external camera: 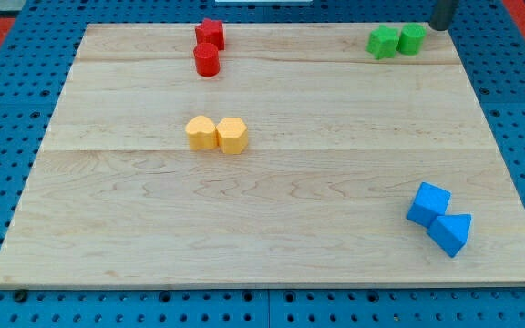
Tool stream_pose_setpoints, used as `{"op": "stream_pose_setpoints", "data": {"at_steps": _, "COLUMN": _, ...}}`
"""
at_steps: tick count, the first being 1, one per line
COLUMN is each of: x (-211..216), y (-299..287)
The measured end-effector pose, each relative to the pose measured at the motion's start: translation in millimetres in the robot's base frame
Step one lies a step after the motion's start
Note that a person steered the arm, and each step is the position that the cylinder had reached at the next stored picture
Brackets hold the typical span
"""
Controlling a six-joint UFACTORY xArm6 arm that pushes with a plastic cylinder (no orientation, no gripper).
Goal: Move the green star below red circle
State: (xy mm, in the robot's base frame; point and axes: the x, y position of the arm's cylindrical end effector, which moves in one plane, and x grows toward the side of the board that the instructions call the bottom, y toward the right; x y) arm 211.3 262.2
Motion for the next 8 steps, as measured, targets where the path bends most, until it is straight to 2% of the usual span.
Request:
{"op": "stream_pose_setpoints", "data": {"at_steps": 1, "x": 13.2, "y": -44.7}}
{"op": "stream_pose_setpoints", "data": {"at_steps": 2, "x": 24.3, "y": -128.4}}
{"op": "stream_pose_setpoints", "data": {"at_steps": 3, "x": 30.0, "y": -141.0}}
{"op": "stream_pose_setpoints", "data": {"at_steps": 4, "x": 45.8, "y": -224.2}}
{"op": "stream_pose_setpoints", "data": {"at_steps": 5, "x": 26.5, "y": -220.5}}
{"op": "stream_pose_setpoints", "data": {"at_steps": 6, "x": 52.2, "y": -278.1}}
{"op": "stream_pose_setpoints", "data": {"at_steps": 7, "x": 86.7, "y": -288.8}}
{"op": "stream_pose_setpoints", "data": {"at_steps": 8, "x": 87.3, "y": -276.4}}
